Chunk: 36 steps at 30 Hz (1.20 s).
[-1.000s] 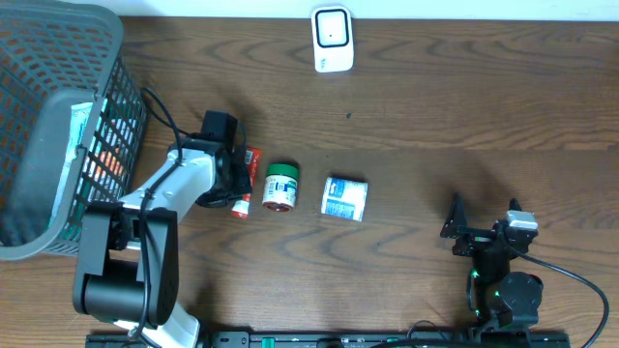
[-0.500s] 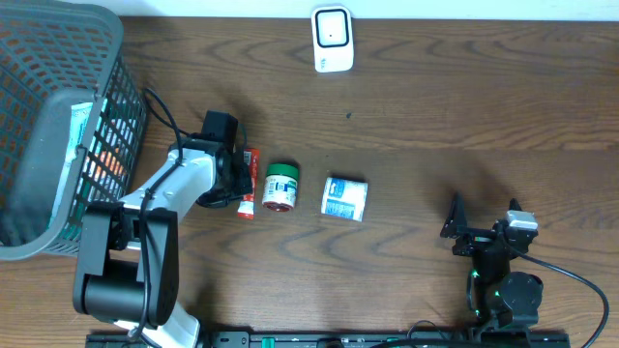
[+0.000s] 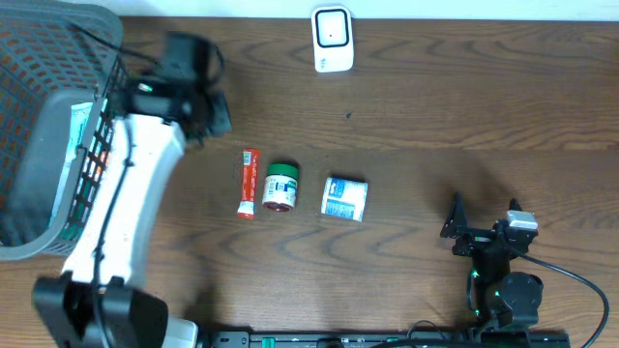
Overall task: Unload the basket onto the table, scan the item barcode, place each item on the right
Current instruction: 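Move the left gripper back over the grey basket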
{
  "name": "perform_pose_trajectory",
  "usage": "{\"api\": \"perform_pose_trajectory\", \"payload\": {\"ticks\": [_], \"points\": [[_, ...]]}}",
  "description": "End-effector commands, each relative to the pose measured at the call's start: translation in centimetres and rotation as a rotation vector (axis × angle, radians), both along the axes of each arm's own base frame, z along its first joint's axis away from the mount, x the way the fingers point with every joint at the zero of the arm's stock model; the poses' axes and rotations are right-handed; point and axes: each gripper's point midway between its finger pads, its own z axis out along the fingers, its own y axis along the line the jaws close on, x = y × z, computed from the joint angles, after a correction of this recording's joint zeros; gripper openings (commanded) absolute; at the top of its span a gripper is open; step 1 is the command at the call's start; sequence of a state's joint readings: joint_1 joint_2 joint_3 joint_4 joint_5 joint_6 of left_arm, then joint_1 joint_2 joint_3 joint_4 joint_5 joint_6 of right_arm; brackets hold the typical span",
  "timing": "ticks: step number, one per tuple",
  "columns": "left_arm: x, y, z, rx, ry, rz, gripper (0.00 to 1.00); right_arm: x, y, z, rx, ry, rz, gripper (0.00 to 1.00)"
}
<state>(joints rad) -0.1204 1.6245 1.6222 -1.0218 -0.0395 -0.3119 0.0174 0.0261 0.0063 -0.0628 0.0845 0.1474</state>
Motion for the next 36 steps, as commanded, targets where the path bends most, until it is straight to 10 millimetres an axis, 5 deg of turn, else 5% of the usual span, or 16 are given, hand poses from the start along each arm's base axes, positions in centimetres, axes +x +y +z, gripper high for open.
{"api": "perform_pose_trajectory", "payload": {"ticks": [1, 6, 15, 19, 26, 30, 36], "points": [[0.9, 3.4, 5.6, 0.013, -0.127, 0.094, 0.36, 0.0, 0.1, -0.1, -0.015, 0.006, 0.003, 0.99], [1.0, 10.3, 9.0, -0.019, -0.226, 0.331, 0.55, 0.0, 0.1, -0.1, -0.015, 0.006, 0.003, 0.99], [-2.9, 22.5, 8.4, -0.019, -0.222, 0.654, 0.58, 0.0, 0.1, -0.1, -0.015, 0.006, 0.003, 0.99], [-4.2, 25.4, 7.2, -0.009, -0.189, 0.722, 0.58, 0.0, 0.1, -0.1, -0.015, 0.006, 0.002, 0.99], [-3.3, 27.7, 1.7, -0.005, -0.044, 0.708, 0.79, 0.0, 0.1, -0.1, -0.015, 0.006, 0.002, 0.99], [-2.3, 28.2, -2.1, -0.008, 0.05, 0.653, 0.81, 0.0, 0.1, -0.1, -0.015, 0.006, 0.003, 0.99], [0.4, 25.8, -7.2, -0.122, 0.129, 0.343, 0.86, 0.0, 0.1, -0.1, -0.015, 0.006, 0.003, 0.99]]}}
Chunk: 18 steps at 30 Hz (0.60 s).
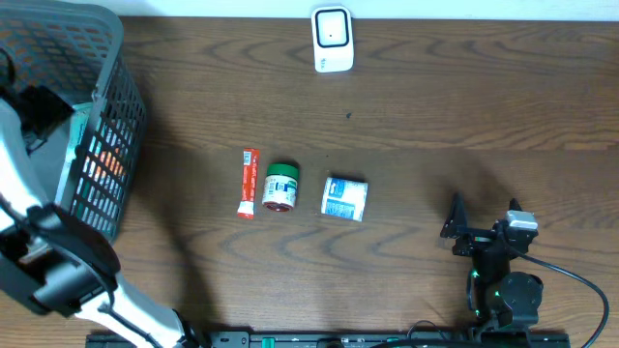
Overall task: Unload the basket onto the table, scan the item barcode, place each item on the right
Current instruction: 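Move the left gripper back over the grey basket, then reach into the basket and grasp the orange snack packet with left gripper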
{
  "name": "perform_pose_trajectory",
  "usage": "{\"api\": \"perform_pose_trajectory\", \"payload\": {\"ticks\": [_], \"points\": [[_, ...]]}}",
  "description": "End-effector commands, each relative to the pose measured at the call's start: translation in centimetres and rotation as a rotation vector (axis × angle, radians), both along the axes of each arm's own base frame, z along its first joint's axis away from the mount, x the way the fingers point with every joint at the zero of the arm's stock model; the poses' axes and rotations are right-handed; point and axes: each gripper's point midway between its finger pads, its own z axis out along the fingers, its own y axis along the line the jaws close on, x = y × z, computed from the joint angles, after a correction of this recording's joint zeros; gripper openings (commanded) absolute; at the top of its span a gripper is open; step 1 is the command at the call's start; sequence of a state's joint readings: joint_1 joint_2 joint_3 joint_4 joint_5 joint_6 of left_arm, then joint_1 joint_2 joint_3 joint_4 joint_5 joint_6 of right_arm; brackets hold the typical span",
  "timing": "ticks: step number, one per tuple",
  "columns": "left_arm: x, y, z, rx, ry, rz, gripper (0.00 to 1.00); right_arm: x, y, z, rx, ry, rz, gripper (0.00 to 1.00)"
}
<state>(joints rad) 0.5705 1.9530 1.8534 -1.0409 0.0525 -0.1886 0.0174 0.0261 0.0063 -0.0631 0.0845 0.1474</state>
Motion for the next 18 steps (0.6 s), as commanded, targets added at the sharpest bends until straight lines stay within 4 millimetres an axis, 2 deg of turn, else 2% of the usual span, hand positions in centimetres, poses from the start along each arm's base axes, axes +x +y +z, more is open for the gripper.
{"api": "perform_pose_trajectory", "payload": {"ticks": [1, 7, 11, 13, 18], "points": [[1.3, -1.8, -2.5, -0.086, 0.001, -0.214, 0.86, 0.0, 0.1, -0.1, -0.015, 0.005, 0.003, 0.99], [1.4, -1.9, -6.9, -0.15, 0.08, -0.224, 0.89, 0.0, 0.1, -0.1, -0.015, 0.005, 0.003, 0.99], [1.1, -2.3, -9.2, -0.189, 0.126, -0.25, 0.91, 0.0, 0.1, -0.1, -0.015, 0.005, 0.002, 0.99], [1.0, -2.8, -9.9, -0.21, 0.144, -0.288, 0.92, 0.0, 0.1, -0.1, -0.015, 0.005, 0.003, 0.99], [0.6, -3.9, -10.1, -0.253, 0.154, -0.325, 0.93, 0.0, 0.1, -0.1, -0.015, 0.005, 0.003, 0.99]]}}
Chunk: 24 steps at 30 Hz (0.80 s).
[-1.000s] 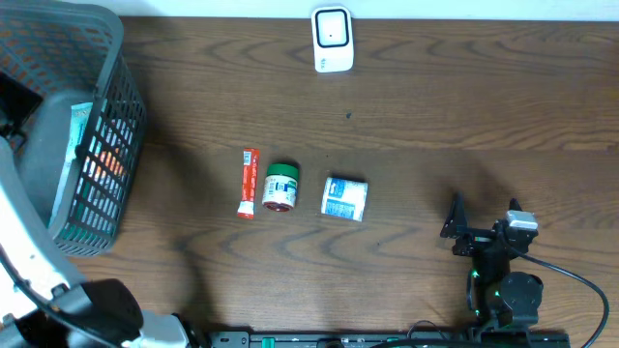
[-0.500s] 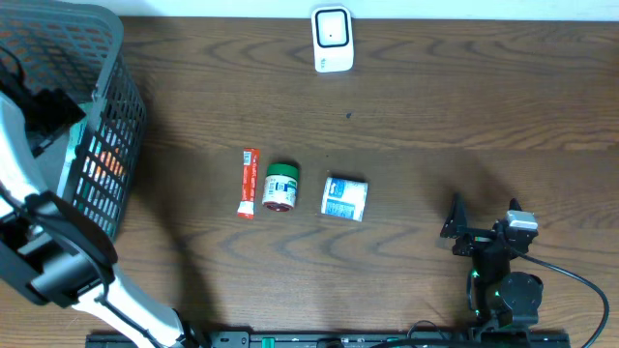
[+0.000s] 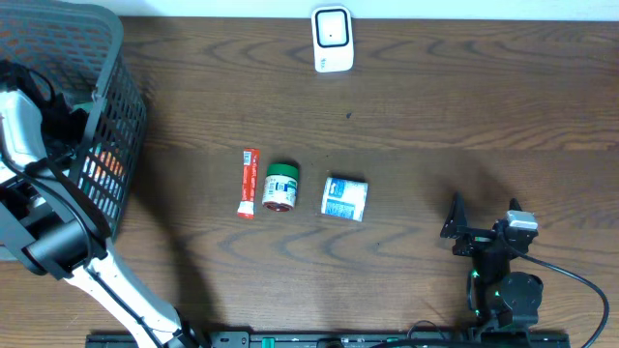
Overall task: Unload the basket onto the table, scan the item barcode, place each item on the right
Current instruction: 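Reach into the basket and grasp the orange snack packet with left gripper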
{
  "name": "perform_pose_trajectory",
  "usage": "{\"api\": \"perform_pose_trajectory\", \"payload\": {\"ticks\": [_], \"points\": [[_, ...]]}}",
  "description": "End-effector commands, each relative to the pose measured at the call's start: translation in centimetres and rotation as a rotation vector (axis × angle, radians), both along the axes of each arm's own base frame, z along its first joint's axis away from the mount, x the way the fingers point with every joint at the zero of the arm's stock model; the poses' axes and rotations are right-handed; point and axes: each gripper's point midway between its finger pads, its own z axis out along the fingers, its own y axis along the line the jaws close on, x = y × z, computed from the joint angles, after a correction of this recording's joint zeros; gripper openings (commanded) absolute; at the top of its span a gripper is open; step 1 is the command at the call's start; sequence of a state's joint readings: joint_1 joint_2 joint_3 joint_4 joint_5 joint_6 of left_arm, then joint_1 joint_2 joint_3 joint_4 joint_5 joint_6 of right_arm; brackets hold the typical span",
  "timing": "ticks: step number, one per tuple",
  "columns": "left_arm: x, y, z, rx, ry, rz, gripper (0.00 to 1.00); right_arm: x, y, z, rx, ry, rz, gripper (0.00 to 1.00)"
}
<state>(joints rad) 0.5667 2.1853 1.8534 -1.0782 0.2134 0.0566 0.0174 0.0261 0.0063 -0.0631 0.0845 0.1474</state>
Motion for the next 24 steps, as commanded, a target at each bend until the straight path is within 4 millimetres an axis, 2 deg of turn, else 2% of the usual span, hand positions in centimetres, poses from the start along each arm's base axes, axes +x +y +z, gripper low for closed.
{"api": "perform_pose_trajectory", "payload": {"ticks": [1, 9, 16, 18, 22, 24], "points": [[-0.5, -1.1, -0.2, -0.041, 0.013, -0.044, 0.94, 0.0, 0.1, -0.1, -0.015, 0.005, 0.002, 0.99], [-1.9, -2.2, -0.2, -0.08, 0.08, -0.028, 0.93, 0.0, 0.1, -0.1, -0.015, 0.005, 0.003, 0.99], [-3.2, -0.7, -0.8, 0.018, 0.168, 0.066, 0.93, 0.0, 0.1, -0.1, -0.015, 0.005, 0.003, 0.99], [-3.3, -0.9, -1.1, 0.016, 0.172, 0.063, 0.85, 0.0, 0.1, -0.1, -0.015, 0.005, 0.002, 0.99], [-3.2, -1.3, -1.3, 0.014, 0.177, 0.054, 0.6, 0.0, 0.1, -0.1, -0.015, 0.005, 0.003, 0.99], [-3.1, -1.4, -1.3, 0.016, 0.176, 0.054, 0.59, 0.0, 0.1, -0.1, -0.015, 0.005, 0.003, 0.99]]}}
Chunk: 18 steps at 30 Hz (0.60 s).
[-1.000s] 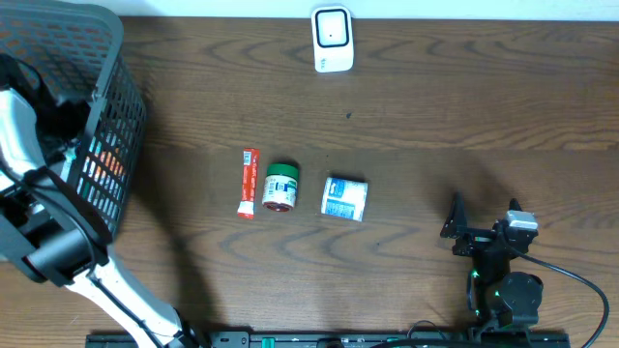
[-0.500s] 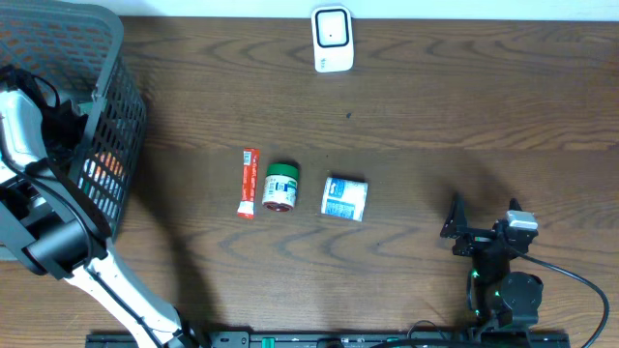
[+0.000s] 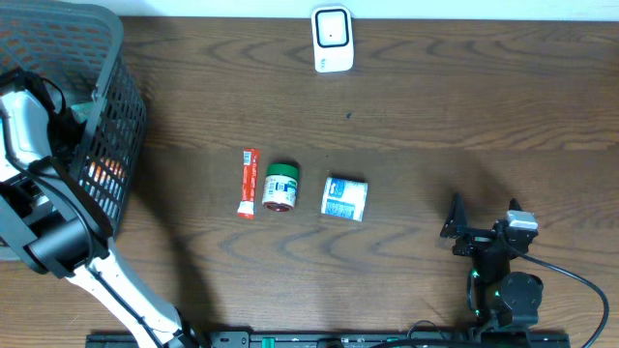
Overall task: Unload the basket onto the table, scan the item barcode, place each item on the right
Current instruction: 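Reach into the basket and grasp the orange snack packet with left gripper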
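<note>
A white barcode scanner (image 3: 331, 39) stands at the far edge of the table. Three items lie in a row at mid-table: a red sachet (image 3: 249, 183), a green-lidded canister (image 3: 281, 187) and a white-and-blue packet (image 3: 344, 198). My left arm (image 3: 24, 121) reaches into the dark mesh basket (image 3: 116, 106) at the far left. Its gripper is hidden behind the arm and the mesh. Something orange (image 3: 104, 174) shows through the basket wall. My right gripper (image 3: 453, 220) rests low at the near right, far from the items and too small and dark to read.
The basket fills the left edge of the table. The right arm's base and cable (image 3: 542, 266) sit at the near right corner. A bare wooden table (image 3: 435, 116) lies between the scanner and the row of items.
My left arm has shifted only slightly inside the basket. The three items, the scanner and the right arm are where they were.
My left gripper first hung over the table just right of the basket. Then the arm stood at the far left over the basket, and after that it reached down inside it, where it stays. The items on the table never moved.
</note>
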{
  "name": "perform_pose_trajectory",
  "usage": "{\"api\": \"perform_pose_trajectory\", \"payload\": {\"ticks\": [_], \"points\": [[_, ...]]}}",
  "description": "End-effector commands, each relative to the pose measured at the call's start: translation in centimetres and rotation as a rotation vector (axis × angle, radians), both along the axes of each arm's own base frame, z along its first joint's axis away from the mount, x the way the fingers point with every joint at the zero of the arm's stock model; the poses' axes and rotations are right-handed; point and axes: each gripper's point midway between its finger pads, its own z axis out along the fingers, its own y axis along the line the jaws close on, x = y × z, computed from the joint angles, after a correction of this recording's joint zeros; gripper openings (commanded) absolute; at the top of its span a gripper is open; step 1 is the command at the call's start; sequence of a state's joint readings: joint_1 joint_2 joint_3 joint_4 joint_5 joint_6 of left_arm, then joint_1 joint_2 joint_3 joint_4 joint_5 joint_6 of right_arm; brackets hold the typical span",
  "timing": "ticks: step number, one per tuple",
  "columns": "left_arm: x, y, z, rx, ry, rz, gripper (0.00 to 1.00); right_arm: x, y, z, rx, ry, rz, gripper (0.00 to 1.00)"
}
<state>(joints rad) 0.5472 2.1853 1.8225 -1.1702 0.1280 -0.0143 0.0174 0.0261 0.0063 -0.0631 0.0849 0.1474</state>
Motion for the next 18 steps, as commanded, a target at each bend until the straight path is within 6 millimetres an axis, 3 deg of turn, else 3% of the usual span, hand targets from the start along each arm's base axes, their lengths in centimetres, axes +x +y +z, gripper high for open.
{"api": "perform_pose_trajectory", "payload": {"ticks": [1, 6, 10, 18], "points": [[-0.1, -0.2, -0.3, 0.015, 0.017, 0.004, 0.58, 0.0, 0.1, -0.1, -0.015, 0.005, 0.003, 0.99], [0.7, 1.5, 1.5, 0.061, -0.029, 0.099, 0.47, 0.0, 0.1, -0.1, -0.015, 0.005, 0.003, 0.99], [0.6, 2.7, 4.0, 0.093, -0.086, 0.171, 0.29, 0.0, 0.1, -0.1, -0.015, 0.005, 0.003, 0.99], [0.2, 3.3, 9.5, 0.159, -0.206, 0.196, 0.08, 0.0, 0.1, -0.1, -0.015, 0.005, 0.003, 0.99]]}}
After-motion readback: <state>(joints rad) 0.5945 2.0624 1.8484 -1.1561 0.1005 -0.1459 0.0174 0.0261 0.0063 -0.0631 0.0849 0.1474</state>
